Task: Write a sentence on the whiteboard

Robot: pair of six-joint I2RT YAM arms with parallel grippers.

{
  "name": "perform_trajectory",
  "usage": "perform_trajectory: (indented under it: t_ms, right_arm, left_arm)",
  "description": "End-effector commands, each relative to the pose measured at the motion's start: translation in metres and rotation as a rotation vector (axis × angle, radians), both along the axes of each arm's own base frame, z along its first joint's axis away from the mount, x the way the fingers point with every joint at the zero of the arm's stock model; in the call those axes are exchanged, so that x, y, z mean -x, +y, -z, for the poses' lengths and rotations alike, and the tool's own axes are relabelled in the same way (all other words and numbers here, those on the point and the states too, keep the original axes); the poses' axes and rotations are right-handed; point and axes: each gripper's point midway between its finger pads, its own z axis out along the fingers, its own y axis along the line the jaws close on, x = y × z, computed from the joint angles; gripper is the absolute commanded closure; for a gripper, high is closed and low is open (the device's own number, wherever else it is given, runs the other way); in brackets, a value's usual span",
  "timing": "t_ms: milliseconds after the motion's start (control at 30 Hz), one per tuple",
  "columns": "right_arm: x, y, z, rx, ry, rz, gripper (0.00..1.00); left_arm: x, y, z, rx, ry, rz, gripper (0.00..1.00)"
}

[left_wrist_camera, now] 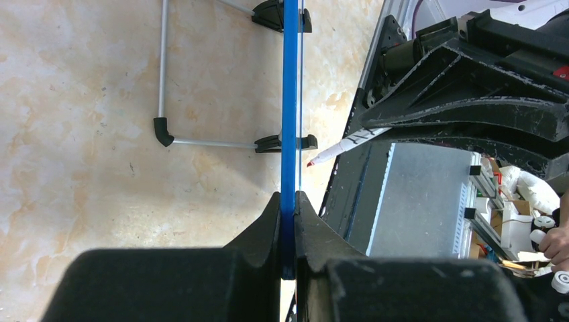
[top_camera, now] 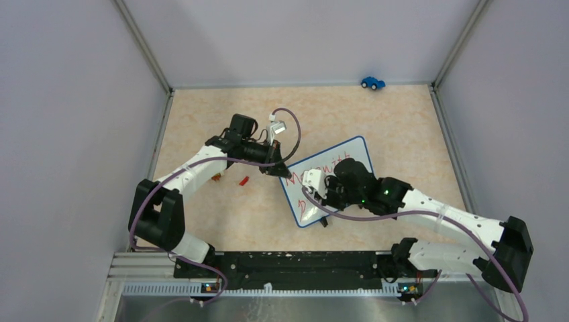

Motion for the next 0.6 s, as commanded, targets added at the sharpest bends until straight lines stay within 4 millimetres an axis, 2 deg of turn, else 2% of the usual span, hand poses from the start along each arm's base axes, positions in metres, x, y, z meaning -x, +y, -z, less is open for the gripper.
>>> perform_trajectory:
  t_ms: [0, 233, 567]
  right_arm:
    - [-0.007, -0.004, -0.006, -0.018, -0.012, 0.043, 1.0]
    - [-0.008, -0.004, 0.0, 0.006, -0.003, 0.043, 1.0]
    - [-0.024, 0.003, -0.004, -0.001, -0.03, 0.095, 1.0]
  left_arm:
    - [-0.018, 0.004, 0.007, -0.035, -0.044, -0.048, 1.0]
    - [-0.018, 0.004, 0.006, -0.034, -0.046, -0.049, 1.0]
    - [-0.017, 0.004, 0.006, -0.032, -0.047, -0.047, 1.0]
